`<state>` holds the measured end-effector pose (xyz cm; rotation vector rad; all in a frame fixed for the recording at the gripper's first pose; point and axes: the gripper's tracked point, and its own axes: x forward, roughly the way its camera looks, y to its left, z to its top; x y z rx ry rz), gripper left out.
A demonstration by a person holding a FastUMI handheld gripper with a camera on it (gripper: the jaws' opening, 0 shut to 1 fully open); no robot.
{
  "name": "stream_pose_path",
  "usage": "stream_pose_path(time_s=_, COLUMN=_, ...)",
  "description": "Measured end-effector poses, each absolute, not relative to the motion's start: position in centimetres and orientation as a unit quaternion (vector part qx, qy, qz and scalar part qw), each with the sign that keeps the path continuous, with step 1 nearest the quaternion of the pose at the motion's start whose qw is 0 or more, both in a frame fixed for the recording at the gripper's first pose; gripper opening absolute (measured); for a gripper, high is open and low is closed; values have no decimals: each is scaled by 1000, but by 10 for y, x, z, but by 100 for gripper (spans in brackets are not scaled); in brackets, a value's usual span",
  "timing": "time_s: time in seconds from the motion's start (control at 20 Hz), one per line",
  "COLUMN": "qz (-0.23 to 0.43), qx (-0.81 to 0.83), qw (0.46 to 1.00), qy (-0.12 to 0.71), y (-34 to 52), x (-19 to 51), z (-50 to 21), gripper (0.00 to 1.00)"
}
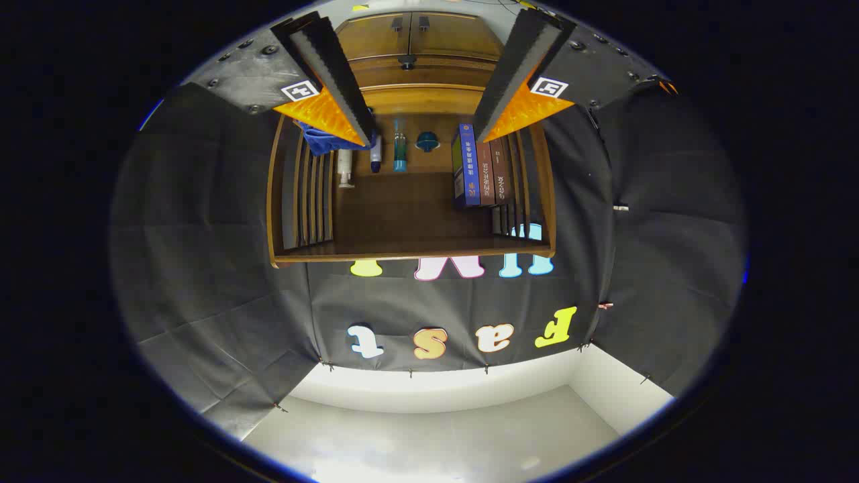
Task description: Pull open the drawer, take out the items inside it, and place them on the countertop above the cabinet.
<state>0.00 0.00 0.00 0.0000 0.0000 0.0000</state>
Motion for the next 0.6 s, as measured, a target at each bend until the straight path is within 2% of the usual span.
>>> stream_pose_path(time_s=0.6, qz=0, qx=-14, qw=1000, qy=-2, y=3, x=-3, z=7, gripper=98)
